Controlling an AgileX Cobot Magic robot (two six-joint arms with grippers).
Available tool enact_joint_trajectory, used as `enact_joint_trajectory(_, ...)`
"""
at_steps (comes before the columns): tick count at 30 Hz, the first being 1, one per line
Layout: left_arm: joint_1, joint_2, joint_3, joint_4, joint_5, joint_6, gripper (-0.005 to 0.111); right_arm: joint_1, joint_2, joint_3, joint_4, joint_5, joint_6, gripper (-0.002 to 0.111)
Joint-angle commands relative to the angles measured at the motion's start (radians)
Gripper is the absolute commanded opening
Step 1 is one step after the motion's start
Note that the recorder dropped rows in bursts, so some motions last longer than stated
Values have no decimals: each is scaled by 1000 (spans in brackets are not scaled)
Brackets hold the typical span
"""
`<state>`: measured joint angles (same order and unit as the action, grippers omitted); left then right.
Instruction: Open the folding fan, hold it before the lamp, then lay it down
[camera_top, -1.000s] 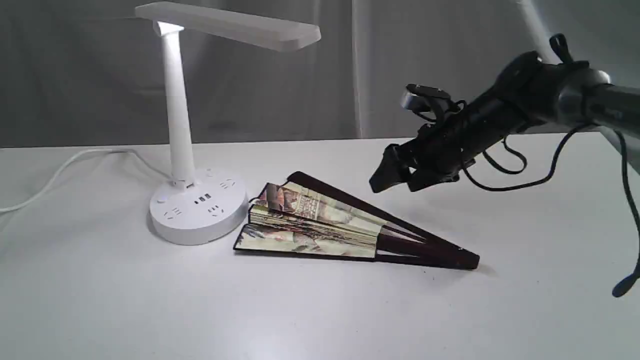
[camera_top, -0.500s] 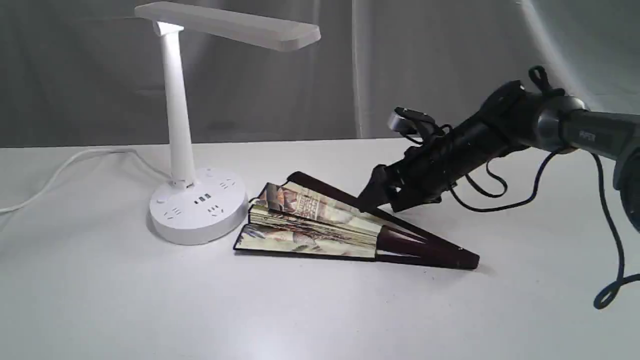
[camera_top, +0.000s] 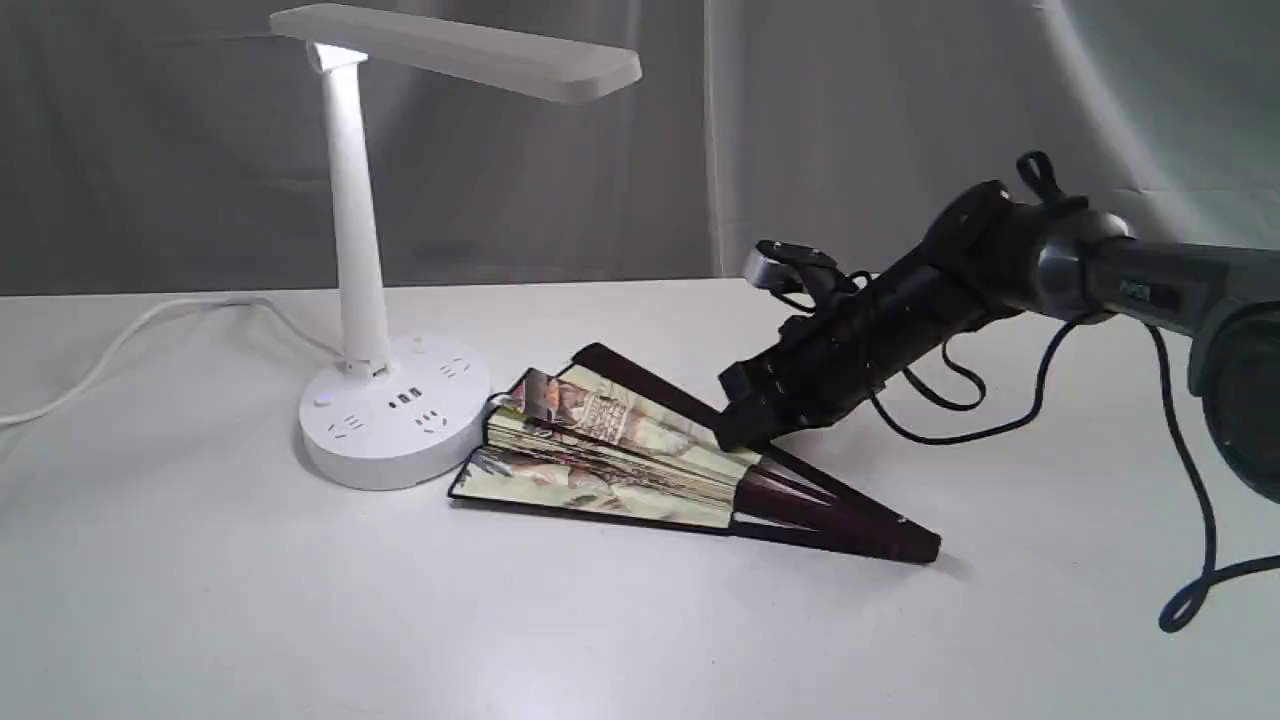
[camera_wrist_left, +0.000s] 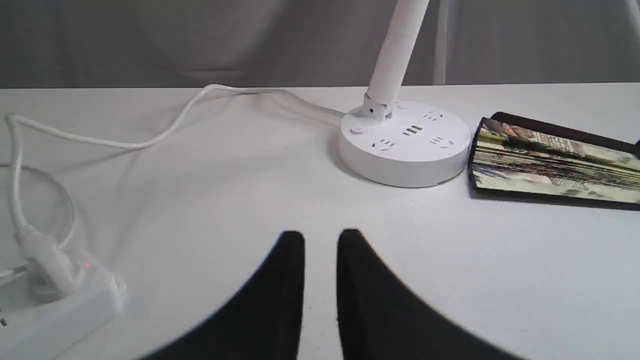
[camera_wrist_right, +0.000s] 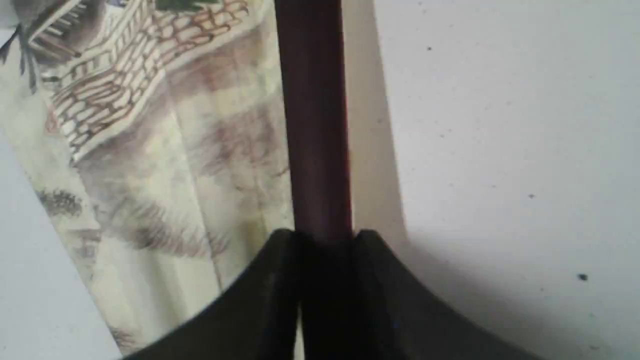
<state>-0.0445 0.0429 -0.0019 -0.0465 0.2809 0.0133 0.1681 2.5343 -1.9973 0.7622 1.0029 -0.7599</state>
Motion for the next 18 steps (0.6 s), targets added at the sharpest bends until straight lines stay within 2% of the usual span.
enact_joint_trajectory(1, -4, 4, 2, -12, -15, -7, 13, 6, 33, 17, -58, 57, -2, 0)
enact_joint_trajectory(10, -4, 4, 2, -12, -15, -5, 13, -40, -7, 17, 81, 215, -23, 0)
enact_joint_trajectory(18, -4, 4, 2, -12, -15, -5, 13, -98, -166, 17, 123, 218, -25, 0)
